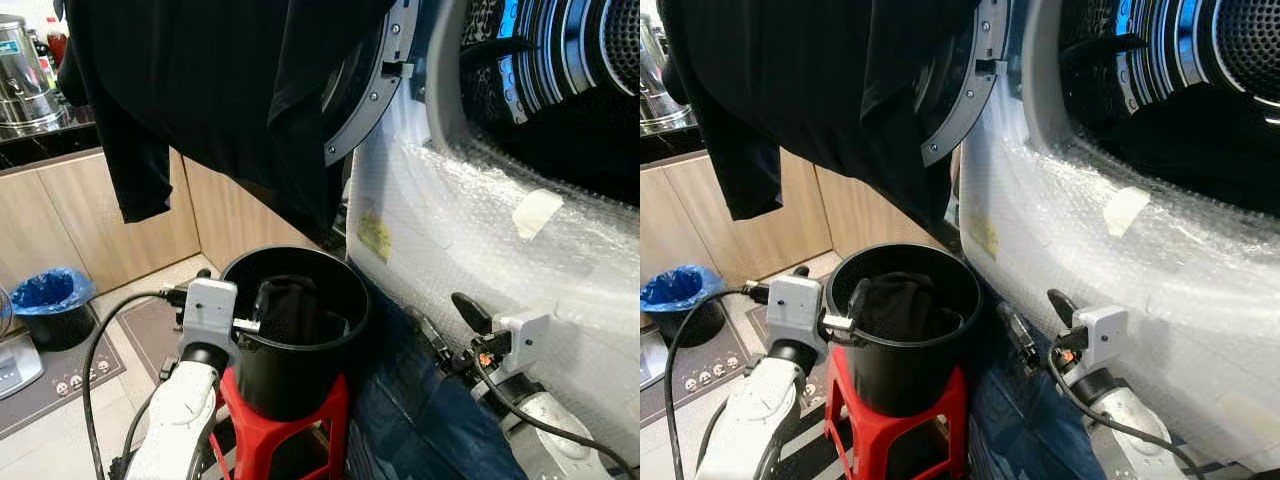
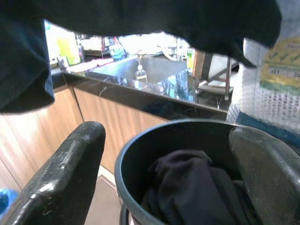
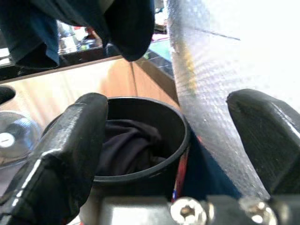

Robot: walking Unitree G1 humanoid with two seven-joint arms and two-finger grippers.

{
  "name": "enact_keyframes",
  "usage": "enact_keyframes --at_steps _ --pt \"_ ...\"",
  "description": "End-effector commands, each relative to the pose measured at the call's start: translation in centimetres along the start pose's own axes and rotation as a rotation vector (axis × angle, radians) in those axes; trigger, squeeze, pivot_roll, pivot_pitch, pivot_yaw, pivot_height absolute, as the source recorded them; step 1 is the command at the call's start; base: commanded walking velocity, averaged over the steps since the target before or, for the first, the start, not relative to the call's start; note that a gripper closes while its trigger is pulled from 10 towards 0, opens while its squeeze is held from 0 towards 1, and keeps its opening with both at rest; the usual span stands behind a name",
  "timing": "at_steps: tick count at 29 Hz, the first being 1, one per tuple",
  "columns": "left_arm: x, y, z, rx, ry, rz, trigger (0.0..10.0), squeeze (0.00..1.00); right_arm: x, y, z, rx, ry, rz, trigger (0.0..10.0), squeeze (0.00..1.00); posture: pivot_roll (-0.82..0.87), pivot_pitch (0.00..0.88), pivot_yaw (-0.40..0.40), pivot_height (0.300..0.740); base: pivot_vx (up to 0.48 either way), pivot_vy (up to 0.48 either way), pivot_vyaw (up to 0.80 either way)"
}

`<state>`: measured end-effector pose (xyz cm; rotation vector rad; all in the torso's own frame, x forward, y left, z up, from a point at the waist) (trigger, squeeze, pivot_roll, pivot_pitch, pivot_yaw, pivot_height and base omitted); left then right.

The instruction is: Clothes washing

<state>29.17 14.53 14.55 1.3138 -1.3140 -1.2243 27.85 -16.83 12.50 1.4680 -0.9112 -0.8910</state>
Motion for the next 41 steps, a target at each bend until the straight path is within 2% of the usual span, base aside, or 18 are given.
enact_keyframes --at_steps 1,8,13,16,17,20,26,36,41 --pt "0.2 -0.5 0.3 -0.003 0.000 0.004 10.0 0.00 0.4 -0.9 0.7 -0.021 -0.026 0.012 10.0 0.00 0.02 0.000 -0.065 0.740 0.000 0.000 0.00" --pt "0.4 -2.5 1.5 -0.056 -0.018 0.000 10.0 0.00 0.5 -3.1 2.6 -0.081 -0.046 0.063 10.0 0.00 0.01 0.000 -0.054 0.740 0.000 0.000 0.00" --pt "-0.1 -3.4 2.0 -0.083 -0.001 0.029 10.0 0.00 1.7 -3.6 3.1 -0.083 -0.187 0.065 10.0 0.00 0.01 0.000 -0.058 0.740 0.000 0.000 0.00" --pt "-0.3 -3.6 2.4 -0.079 0.007 0.050 10.0 0.00 1.8 -3.9 3.3 -0.079 -0.234 0.058 10.0 0.00 0.01 0.000 -0.060 0.740 0.000 0.000 0.00" --pt "-0.6 -4.3 3.2 -0.107 0.021 0.082 10.0 0.00 1.7 -4.5 3.8 -0.082 -0.282 0.053 10.0 0.00 0.01 0.000 -0.062 0.740 0.000 0.000 0.00" --pt "-0.8 -4.8 3.5 -0.128 0.037 0.108 10.0 0.00 1.7 -4.8 4.0 -0.085 -0.300 0.059 10.0 0.00 0.01 0.000 -0.063 0.740 0.000 0.000 0.00" --pt "-1.5 -5.3 4.2 -0.137 0.080 0.101 10.0 0.00 1.6 -5.2 4.3 -0.089 -0.340 0.050 10.0 0.00 0.02 0.000 -0.068 0.740 0.000 0.000 0.00" --pt "-1.0 -5.6 4.7 -0.150 0.036 0.098 10.0 0.00 1.2 -5.7 3.9 -0.089 -0.353 0.070 10.0 0.00 0.03 0.000 -0.065 0.740 0.000 0.000 0.00" --pt "-1.0 -5.7 4.6 -0.168 0.030 0.098 10.0 0.00 1.0 -5.8 3.8 -0.087 -0.354 0.069 10.0 0.00 0.03 0.000 -0.060 0.740 0.000 0.000 0.70"
Point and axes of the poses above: a point about 5 cm out from each wrist's last joint towards the gripper, its own z axis pointing back from the gripper into the wrist, its own y axis along the axis of the wrist's last joint, x = y × z, the point moved 2 cm from there along -z, pointing out of the wrist towards the gripper, and after that the axes turned 5 degrees about z, right-handed, at the moved point
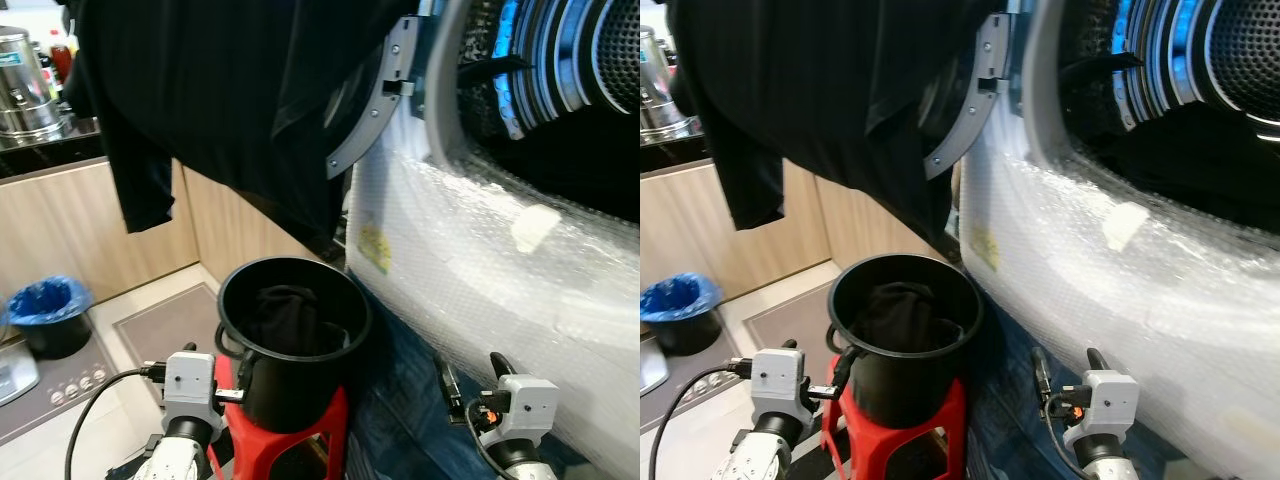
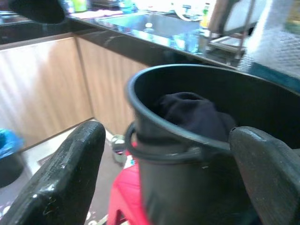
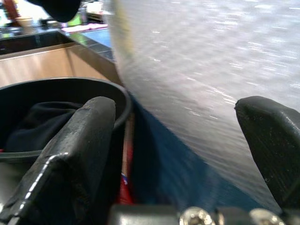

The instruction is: Clothes washing

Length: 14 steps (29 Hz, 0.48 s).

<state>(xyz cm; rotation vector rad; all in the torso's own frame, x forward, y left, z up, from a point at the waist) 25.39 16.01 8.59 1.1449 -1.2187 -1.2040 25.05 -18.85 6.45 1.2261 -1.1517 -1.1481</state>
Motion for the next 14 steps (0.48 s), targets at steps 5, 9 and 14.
enact_keyframes --at_steps 5,9,14 --pt "0.10 -0.11 -0.03 -0.014 -0.012 -0.016 10.0 0.00 -0.01 -0.20 -0.08 0.003 -0.006 0.001 10.0 0.00 0.02 0.000 -0.057 0.740 0.000 0.000 0.63" --pt "0.24 -0.08 0.01 -0.010 -0.016 -0.020 10.0 0.00 -0.03 -0.22 -0.08 0.006 -0.006 -0.007 10.0 0.00 0.02 0.000 -0.056 0.740 0.000 0.000 0.00" --pt "0.66 -0.39 0.25 -0.005 -0.049 -0.043 10.0 0.00 0.11 -0.33 -0.06 0.004 -0.010 -0.015 10.0 0.00 0.02 0.000 -0.057 0.740 0.000 0.000 0.00"
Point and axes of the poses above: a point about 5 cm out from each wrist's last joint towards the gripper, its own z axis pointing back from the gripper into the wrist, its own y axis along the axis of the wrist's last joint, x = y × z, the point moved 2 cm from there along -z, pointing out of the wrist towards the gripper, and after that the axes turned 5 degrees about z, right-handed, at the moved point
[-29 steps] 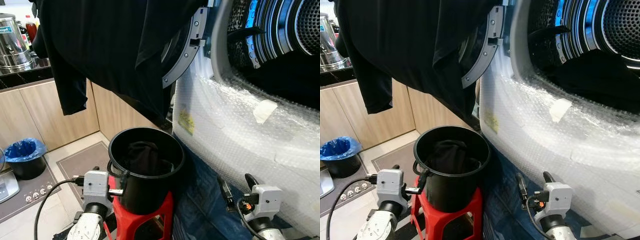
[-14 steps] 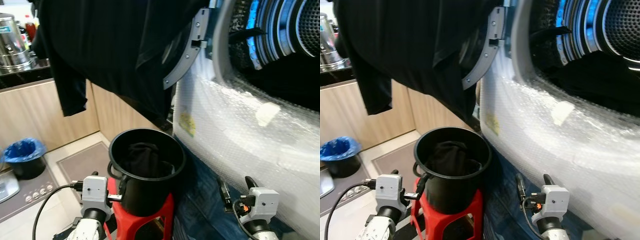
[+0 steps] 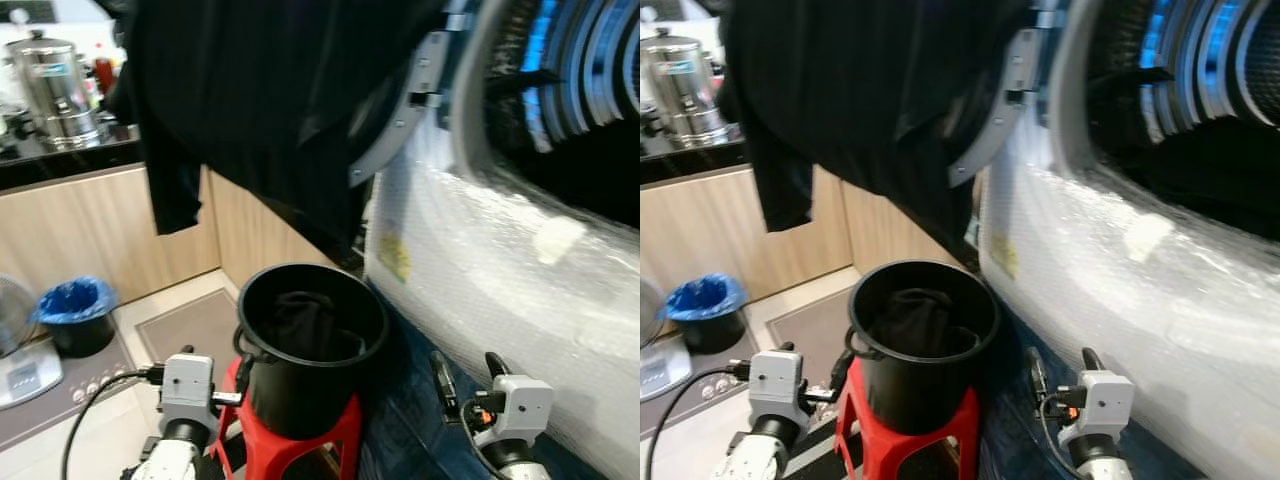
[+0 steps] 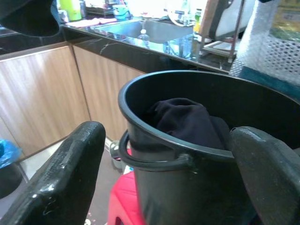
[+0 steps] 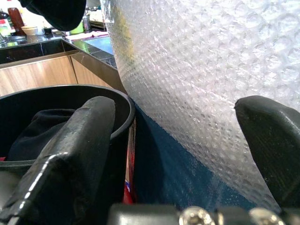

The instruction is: Clothes washing

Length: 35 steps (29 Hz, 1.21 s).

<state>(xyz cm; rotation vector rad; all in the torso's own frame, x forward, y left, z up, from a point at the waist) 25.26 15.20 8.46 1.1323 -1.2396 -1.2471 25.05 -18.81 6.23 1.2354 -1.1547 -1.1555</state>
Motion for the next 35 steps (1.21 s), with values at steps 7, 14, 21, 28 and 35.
enact_keyframes --at_steps 7,14,21,28,35 --pt "-0.1 -0.6 0.5 -0.008 -0.014 -0.008 10.0 0.00 0.3 -0.1 0.0 -0.001 -0.003 -0.003 10.0 0.00 0.02 0.000 -0.061 0.740 0.000 0.000 0.00" --pt "0.4 -1.1 1.3 -0.015 -0.077 -0.017 10.0 0.00 0.1 -0.3 0.5 -0.009 0.098 0.057 10.0 0.00 0.02 0.000 -0.060 0.740 0.000 0.000 0.00" --pt "0.5 -3.7 2.4 -0.110 -0.144 -0.046 10.0 0.00 1.7 -4.5 1.7 -0.186 0.164 0.163 10.0 0.00 0.02 0.000 -0.061 0.740 0.000 0.000 0.00" --pt "0.8 -3.9 2.6 -0.115 -0.171 -0.059 10.0 0.00 2.8 -7.9 3.8 -0.334 0.170 0.179 10.0 0.00 0.02 0.000 -0.059 0.740 0.000 0.000 0.00" --pt "0.7 -4.2 2.7 -0.118 -0.162 -0.070 10.0 0.00 3.1 -10.3 5.4 -0.428 0.164 0.192 10.0 0.00 0.02 0.000 -0.060 0.740 0.000 0.000 0.00"
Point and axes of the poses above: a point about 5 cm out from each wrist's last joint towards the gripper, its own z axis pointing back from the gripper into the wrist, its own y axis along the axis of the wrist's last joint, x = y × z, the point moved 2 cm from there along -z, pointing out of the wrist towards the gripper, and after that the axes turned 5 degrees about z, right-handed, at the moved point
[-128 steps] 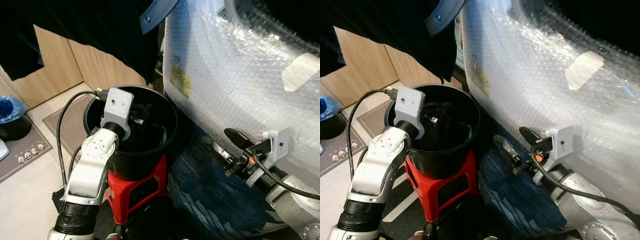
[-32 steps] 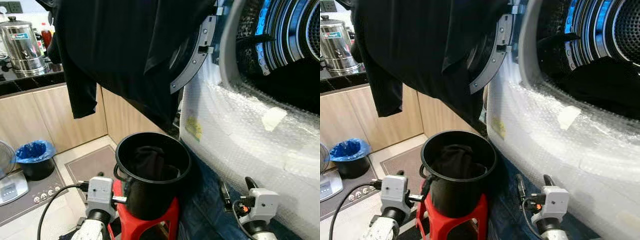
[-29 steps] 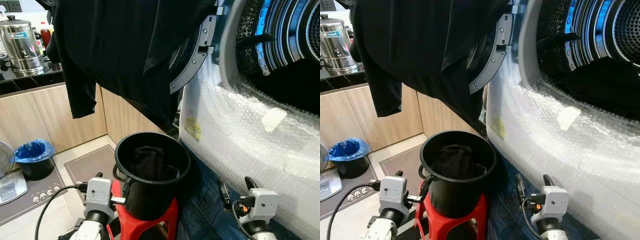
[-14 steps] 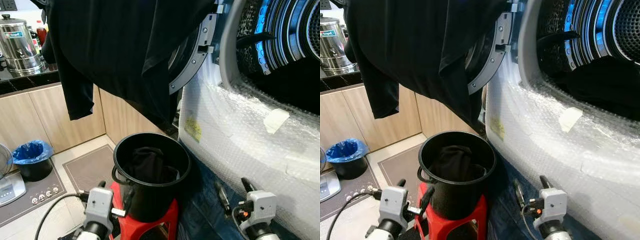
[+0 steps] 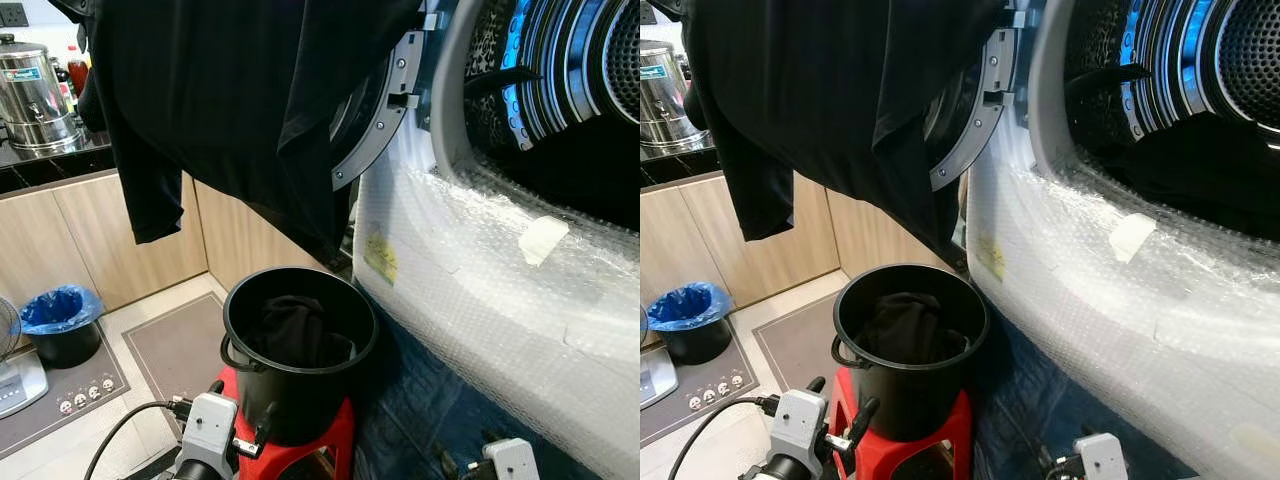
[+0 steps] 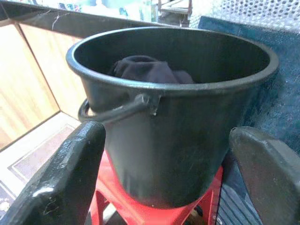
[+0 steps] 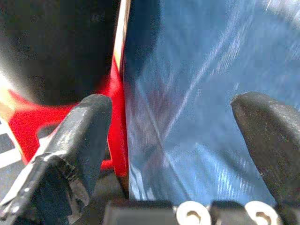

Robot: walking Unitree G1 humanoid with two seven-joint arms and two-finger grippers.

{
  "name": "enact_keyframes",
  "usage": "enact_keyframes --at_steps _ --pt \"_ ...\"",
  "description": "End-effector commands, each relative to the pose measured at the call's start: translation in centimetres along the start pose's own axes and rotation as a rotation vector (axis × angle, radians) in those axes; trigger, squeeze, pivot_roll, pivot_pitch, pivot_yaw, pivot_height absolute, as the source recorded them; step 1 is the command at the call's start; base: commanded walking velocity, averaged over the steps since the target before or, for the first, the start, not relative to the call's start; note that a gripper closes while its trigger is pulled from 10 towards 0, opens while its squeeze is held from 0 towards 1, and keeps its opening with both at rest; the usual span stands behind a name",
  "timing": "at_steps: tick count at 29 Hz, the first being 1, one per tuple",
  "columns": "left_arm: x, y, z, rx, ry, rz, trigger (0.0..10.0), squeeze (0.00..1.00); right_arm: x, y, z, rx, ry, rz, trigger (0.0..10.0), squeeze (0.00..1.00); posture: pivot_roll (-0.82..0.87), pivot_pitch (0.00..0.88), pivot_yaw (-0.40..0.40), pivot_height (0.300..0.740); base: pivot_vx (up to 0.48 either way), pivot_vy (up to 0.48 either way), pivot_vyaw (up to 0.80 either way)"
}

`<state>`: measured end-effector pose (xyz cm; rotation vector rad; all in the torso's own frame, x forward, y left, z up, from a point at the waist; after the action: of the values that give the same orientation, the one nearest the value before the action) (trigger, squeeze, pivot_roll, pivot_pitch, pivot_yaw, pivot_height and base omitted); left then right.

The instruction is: Clothes washing

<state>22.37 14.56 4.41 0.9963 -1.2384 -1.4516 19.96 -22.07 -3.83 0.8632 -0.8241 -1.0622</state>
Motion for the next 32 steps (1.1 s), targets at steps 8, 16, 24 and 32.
enact_keyframes --at_steps 8,16,24,32 --pt "-0.8 0.1 -0.2 0.016 0.047 -0.010 10.0 0.00 0.7 -3.5 1.7 -0.128 -0.021 -0.008 10.0 0.00 0.03 0.000 -0.068 0.740 0.000 0.000 0.00" --pt "-0.8 0.2 -0.3 0.025 0.057 0.004 10.0 0.00 0.6 -7.8 4.2 -0.359 -0.035 -0.004 10.0 0.00 0.04 0.000 -0.071 0.740 0.000 0.000 0.00" --pt "-1.1 -0.1 -0.1 0.018 0.079 0.011 10.0 0.00 -0.1 -9.5 5.3 -0.459 -0.043 -0.025 10.0 0.00 0.05 0.000 -0.076 0.740 0.000 0.000 0.00" --pt "-1.2 -0.1 -0.2 0.023 0.081 0.016 10.0 0.00 -0.1 -9.5 5.2 -0.473 -0.039 0.011 10.0 0.00 0.05 0.000 -0.078 0.740 0.000 0.000 0.34"
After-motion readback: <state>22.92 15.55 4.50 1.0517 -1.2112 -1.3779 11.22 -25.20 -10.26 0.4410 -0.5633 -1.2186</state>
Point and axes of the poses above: a point about 5 cm out from each wrist's last joint towards the gripper, its own z axis pointing back from the gripper into the wrist, its own y axis along the axis of the wrist's last joint, x = y × z, the point moved 2 cm from there along -z, pointing out of the wrist towards the gripper, and after that the axes turned 5 degrees about z, right-handed, at the moved point
